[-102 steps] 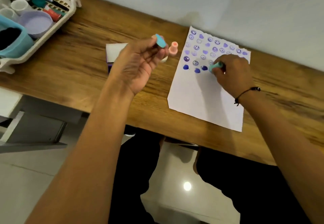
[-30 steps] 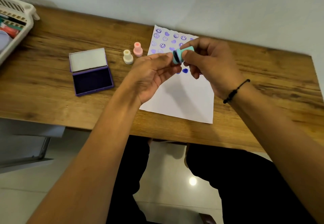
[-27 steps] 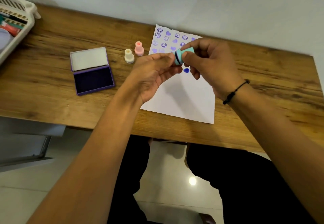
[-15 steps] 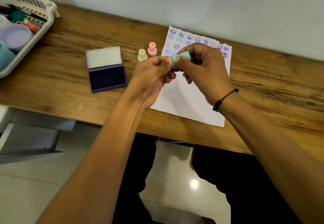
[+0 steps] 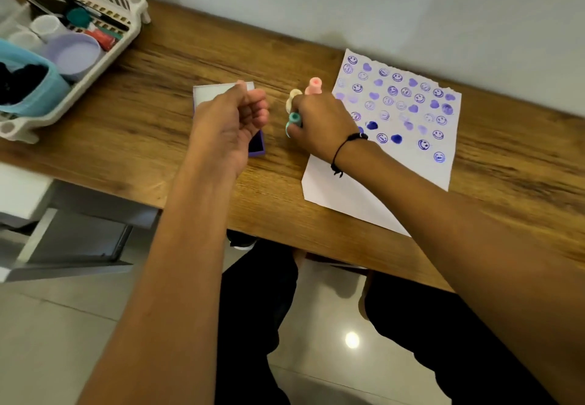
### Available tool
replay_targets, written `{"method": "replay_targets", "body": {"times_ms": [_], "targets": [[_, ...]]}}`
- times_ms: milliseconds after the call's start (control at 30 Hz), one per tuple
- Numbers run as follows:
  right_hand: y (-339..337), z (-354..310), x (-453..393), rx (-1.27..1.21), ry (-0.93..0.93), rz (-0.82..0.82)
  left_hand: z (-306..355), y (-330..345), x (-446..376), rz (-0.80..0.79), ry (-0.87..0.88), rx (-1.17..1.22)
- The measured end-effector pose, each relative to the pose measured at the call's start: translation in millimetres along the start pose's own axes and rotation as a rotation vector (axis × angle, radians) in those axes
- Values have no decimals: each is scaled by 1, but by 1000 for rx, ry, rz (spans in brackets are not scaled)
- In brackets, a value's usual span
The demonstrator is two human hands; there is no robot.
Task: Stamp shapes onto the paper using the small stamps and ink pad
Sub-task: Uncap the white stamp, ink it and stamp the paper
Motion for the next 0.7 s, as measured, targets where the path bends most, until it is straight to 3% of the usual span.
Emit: {"method": "replay_targets", "body": {"times_ms": [233,433,700], "targets": [[5,-4,4,29,-53,-5,-1,1,-1,-46,-7,24],[-39,14,-17,-118,134,219,0,3,-1,-80,-8,74],[-18,-11,-53,142,19,12,-1,10,2,-89,-19,69]]}}
Point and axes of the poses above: each hand's wrist, its own x-axis away from the middle knuckle, its own y-axis out of the palm, z = x × y, the point moved 4 cm from there along -x, towards the middle knuckle, and after that the axes turned 10 degrees about z, right-handed, at the moved point
